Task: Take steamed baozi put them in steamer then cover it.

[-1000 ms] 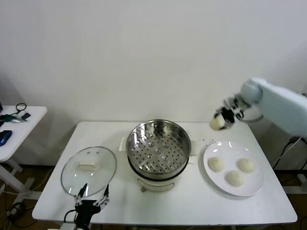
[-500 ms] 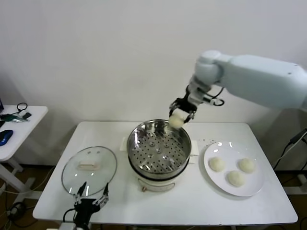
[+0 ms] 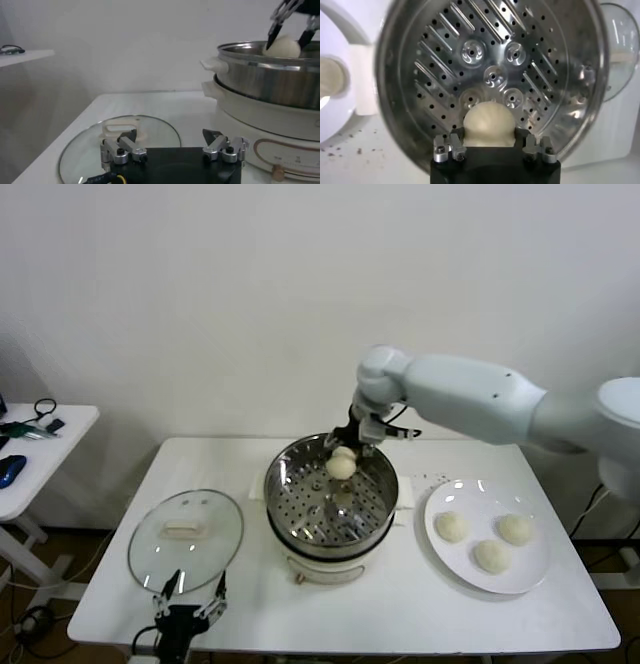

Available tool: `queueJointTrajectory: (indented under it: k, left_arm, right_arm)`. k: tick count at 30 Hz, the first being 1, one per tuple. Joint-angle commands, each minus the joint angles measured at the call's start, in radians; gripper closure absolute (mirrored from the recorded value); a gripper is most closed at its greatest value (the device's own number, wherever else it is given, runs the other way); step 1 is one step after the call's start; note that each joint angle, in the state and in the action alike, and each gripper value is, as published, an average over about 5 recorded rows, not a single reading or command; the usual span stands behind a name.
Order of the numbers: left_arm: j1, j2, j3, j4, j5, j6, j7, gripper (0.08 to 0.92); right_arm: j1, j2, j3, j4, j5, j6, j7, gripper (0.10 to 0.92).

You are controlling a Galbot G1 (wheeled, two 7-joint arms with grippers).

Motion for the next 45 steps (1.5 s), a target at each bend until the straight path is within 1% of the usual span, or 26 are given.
queueJointTrajectory:
  k: [1,6,9,11,14,16,18,20,21,22,25,27,30,32,35,37,40,45]
  left_arm:
    - [0.0,-0.001,0.001,0.001,0.001,-0.002,-0.002,0.177]
    - [-0.002,-0.001,0.0,-0.005,0.0,-0.002,-0.003,0.177]
    - [-0.001,-0.002,0.0,-0.012,0.0,0.0,-0.003,0.177]
    - [0.0,-0.003,0.0,-0.015,0.001,0.002,-0.003,0.177]
    - [0.004,-0.004,0.0,-0.021,0.002,0.004,-0.002,0.177]
    - [0.005,-0.004,-0.001,-0.023,0.002,0.004,-0.002,0.177]
    - [0.004,-0.003,-0.003,-0.024,0.002,0.005,-0.002,0.177]
    - [0.001,-0.001,-0.006,-0.024,0.003,0.005,-0.002,0.177]
    - [-0.001,-0.001,-0.006,-0.024,0.003,0.005,-0.002,0.177]
    - [-0.002,0.0,-0.007,-0.024,0.003,0.006,-0.002,0.177]
    - [-0.007,0.0,-0.006,-0.022,0.003,0.005,-0.002,0.177]
    - [-0.012,-0.001,-0.004,-0.02,0.003,0.005,-0.002,0.177]
    - [-0.022,-0.005,-0.003,-0.016,0.002,0.005,-0.002,0.177]
    - [-0.026,-0.007,-0.004,-0.015,0.001,0.006,-0.002,0.177]
    - [-0.029,-0.008,-0.006,-0.013,-0.001,0.005,-0.002,0.177]
    - [-0.028,-0.007,-0.007,-0.011,-0.001,0.003,-0.002,0.177]
    - [-0.026,-0.007,-0.008,-0.012,0.001,0.001,-0.002,0.177]
    - [-0.017,-0.008,-0.007,-0.02,0.001,-0.006,0.001,0.177]
  right_arm:
    - [-0.086,0.06,0.047,-0.111,-0.097,0.035,0.042,0.363]
    - [-0.088,0.075,0.051,-0.144,-0.078,0.041,0.053,0.344]
    - [-0.053,0.067,0.02,-0.126,-0.005,0.046,0.044,0.284]
    - [-0.002,0.052,-0.015,-0.096,0.083,0.044,0.021,0.237]
    - [0.12,0.006,-0.068,-0.029,0.294,0.037,-0.05,0.207]
    - [0.224,-0.043,-0.118,0.023,0.499,0.0,-0.113,0.204]
    - [0.354,-0.106,-0.215,0.068,0.741,-0.078,-0.185,0.203]
    - [0.474,-0.17,-0.318,0.099,0.943,-0.189,-0.241,0.203]
    - [0.52,-0.209,-0.367,0.112,1.01,-0.251,-0.268,0.202]
    - [0.552,-0.246,-0.406,0.124,1.044,-0.313,-0.284,0.202]
    - [0.615,-0.369,-0.525,0.173,1.018,-0.478,-0.269,0.203]
    - [0.628,-0.445,-0.599,0.226,0.971,-0.582,-0.217,0.203]
    - [0.61,-0.547,-0.681,0.335,0.948,-0.749,-0.145,0.203]
    - [0.564,-0.601,-0.7,0.41,0.934,-0.842,-0.099,0.203]
    - [0.449,-0.649,-0.675,0.483,0.916,-0.932,-0.032,0.203]
    - [0.366,-0.663,-0.629,0.494,0.902,-0.961,-0.002,0.203]
    - [0.214,-0.669,-0.524,0.467,0.865,-0.995,0.032,0.203]
    - [-0.026,-0.64,-0.322,0.35,0.757,-1.033,0.086,0.203]
